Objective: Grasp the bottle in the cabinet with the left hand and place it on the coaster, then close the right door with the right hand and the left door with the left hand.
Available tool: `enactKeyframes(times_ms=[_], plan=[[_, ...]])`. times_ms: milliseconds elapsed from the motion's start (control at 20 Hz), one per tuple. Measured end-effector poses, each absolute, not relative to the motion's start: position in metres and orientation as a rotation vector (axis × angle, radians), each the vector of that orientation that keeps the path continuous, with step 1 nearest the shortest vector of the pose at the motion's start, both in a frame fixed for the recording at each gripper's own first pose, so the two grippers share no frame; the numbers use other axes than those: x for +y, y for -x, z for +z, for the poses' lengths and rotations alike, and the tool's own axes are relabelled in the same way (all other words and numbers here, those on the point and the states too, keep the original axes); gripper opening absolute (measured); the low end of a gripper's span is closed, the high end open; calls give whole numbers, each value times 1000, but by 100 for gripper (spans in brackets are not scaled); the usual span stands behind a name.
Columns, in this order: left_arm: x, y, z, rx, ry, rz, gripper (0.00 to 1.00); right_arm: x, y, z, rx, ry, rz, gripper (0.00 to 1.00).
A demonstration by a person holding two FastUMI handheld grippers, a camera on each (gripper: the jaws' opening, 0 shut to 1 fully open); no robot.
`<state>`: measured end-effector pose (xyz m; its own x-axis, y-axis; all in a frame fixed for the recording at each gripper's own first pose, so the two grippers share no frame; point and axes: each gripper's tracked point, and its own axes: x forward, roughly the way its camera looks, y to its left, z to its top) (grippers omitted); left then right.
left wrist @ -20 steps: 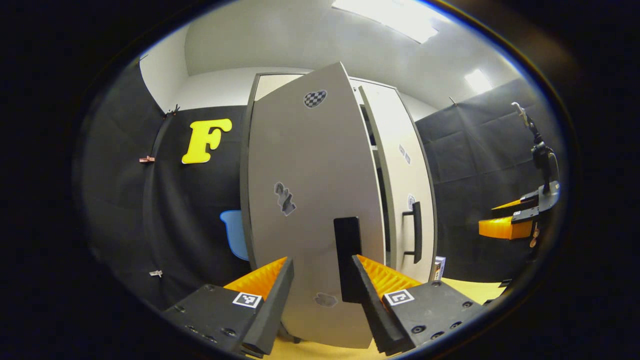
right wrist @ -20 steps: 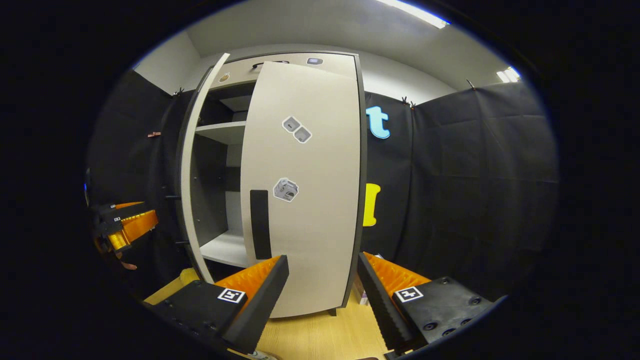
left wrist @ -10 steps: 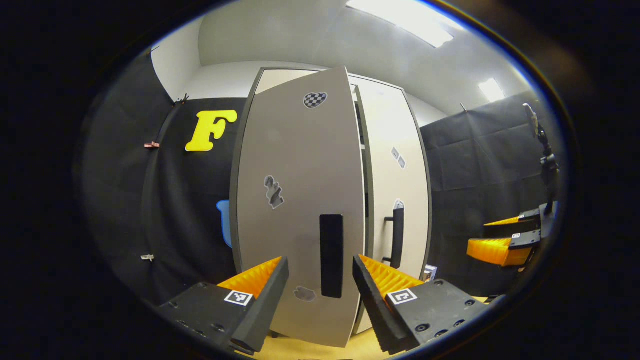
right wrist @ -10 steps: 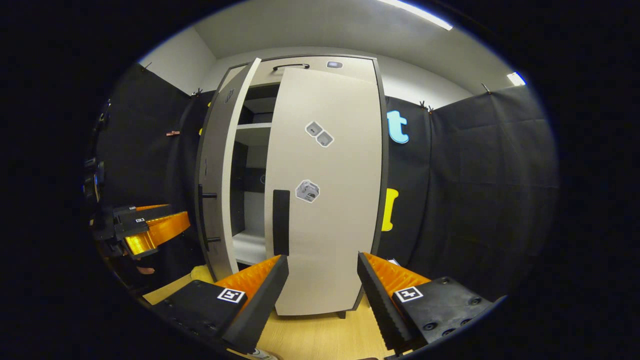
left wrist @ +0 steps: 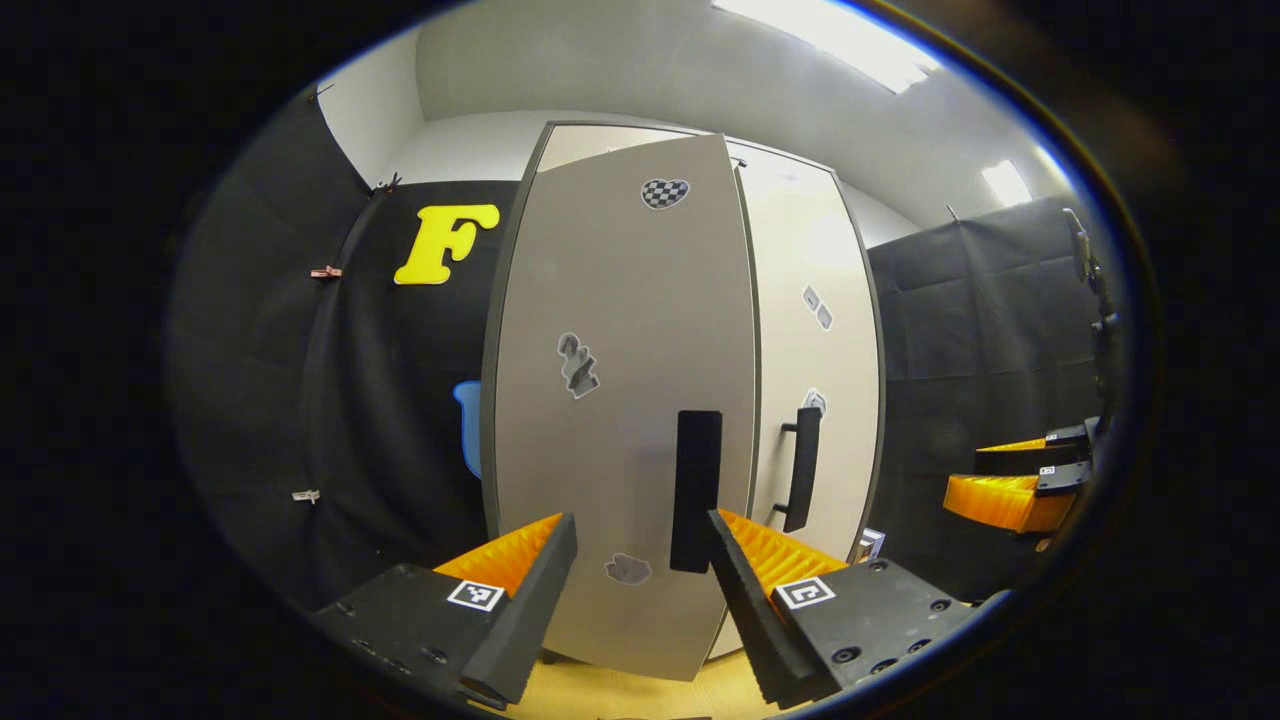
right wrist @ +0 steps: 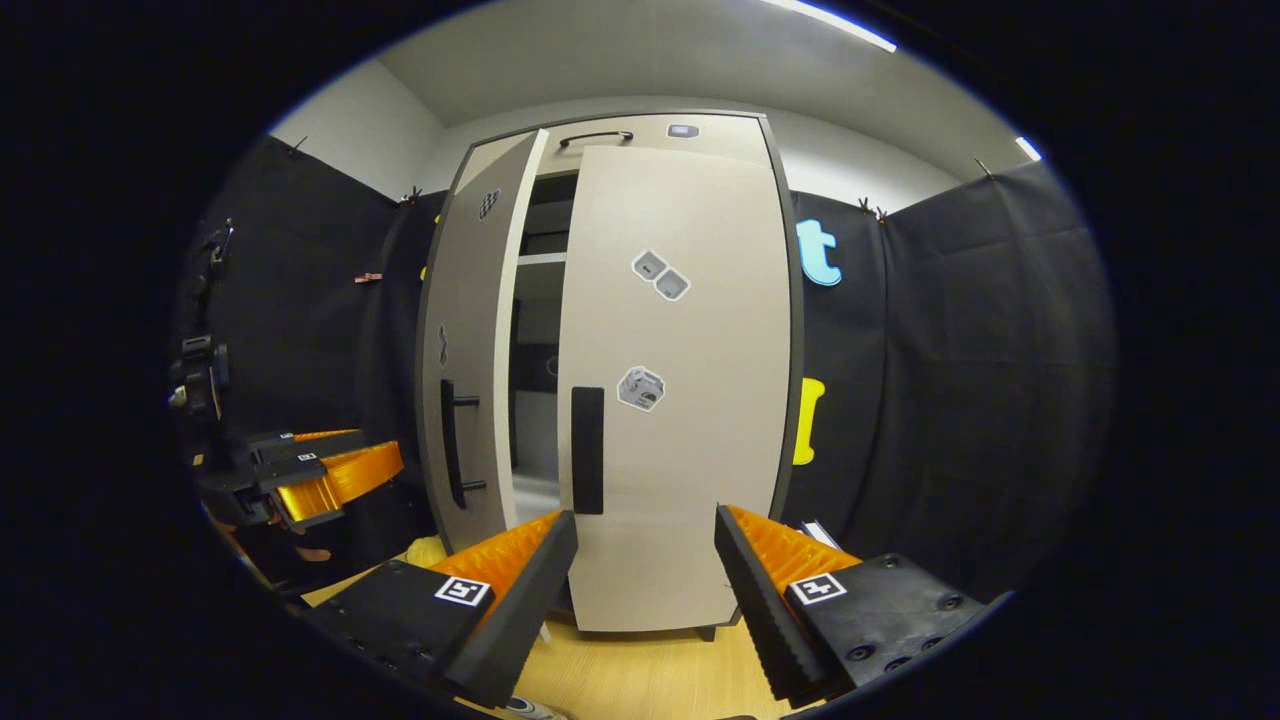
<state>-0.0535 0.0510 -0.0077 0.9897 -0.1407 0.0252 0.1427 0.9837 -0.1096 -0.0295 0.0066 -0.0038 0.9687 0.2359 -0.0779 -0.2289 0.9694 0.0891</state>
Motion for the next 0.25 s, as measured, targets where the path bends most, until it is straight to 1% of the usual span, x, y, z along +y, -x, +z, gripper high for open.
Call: enactKeyframes(times_ms=[250], plan=[[56, 56, -7, -20, 91, -143, 83, 17, 29, -4, 87, -70, 270, 93]])
